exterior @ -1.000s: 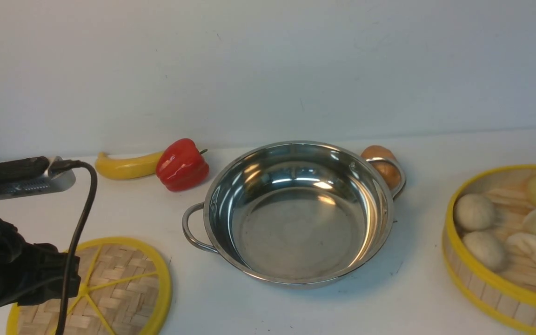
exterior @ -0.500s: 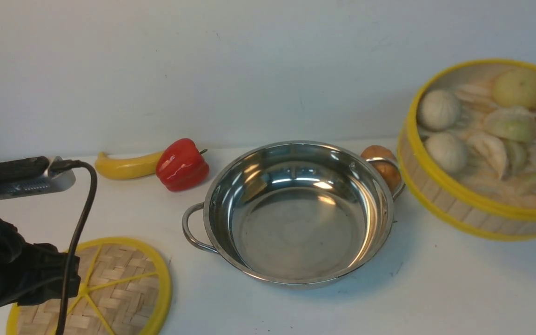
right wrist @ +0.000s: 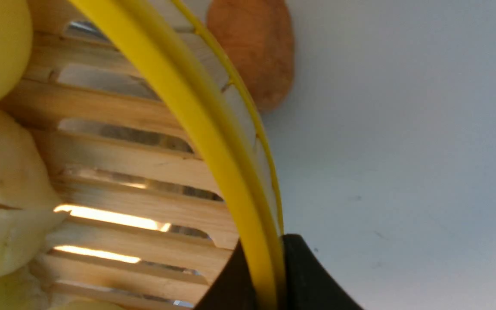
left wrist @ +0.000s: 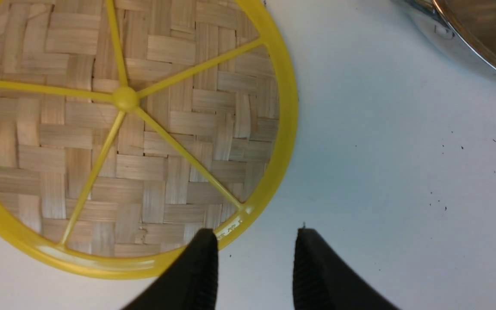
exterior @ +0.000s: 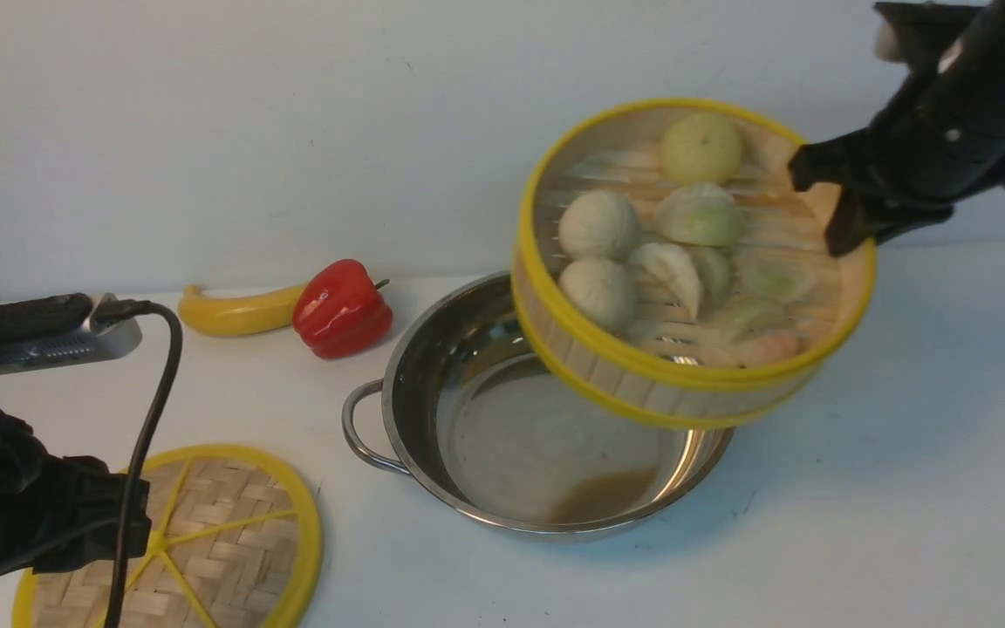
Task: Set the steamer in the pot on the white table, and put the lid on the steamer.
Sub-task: 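Place the bamboo steamer basket with dumplings into the steel pot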
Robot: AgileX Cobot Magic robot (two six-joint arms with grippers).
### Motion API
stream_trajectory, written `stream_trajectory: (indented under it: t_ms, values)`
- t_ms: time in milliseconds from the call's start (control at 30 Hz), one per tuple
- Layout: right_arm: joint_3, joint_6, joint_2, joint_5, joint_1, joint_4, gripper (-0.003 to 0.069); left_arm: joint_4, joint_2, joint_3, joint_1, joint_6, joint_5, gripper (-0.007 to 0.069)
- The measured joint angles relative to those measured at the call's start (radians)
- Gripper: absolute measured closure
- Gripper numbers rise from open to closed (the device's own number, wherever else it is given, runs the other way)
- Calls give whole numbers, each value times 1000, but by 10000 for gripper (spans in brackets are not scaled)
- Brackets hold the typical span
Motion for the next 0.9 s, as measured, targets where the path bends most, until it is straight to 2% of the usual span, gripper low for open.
stream_trajectory:
  t_ms: [333,900]
  values:
    - [-168,18,174,1,103,2,606,0,0,0,0,0,0,383]
    - [-197,18,300,3,105,-29,606,0,0,0,0,0,0,383]
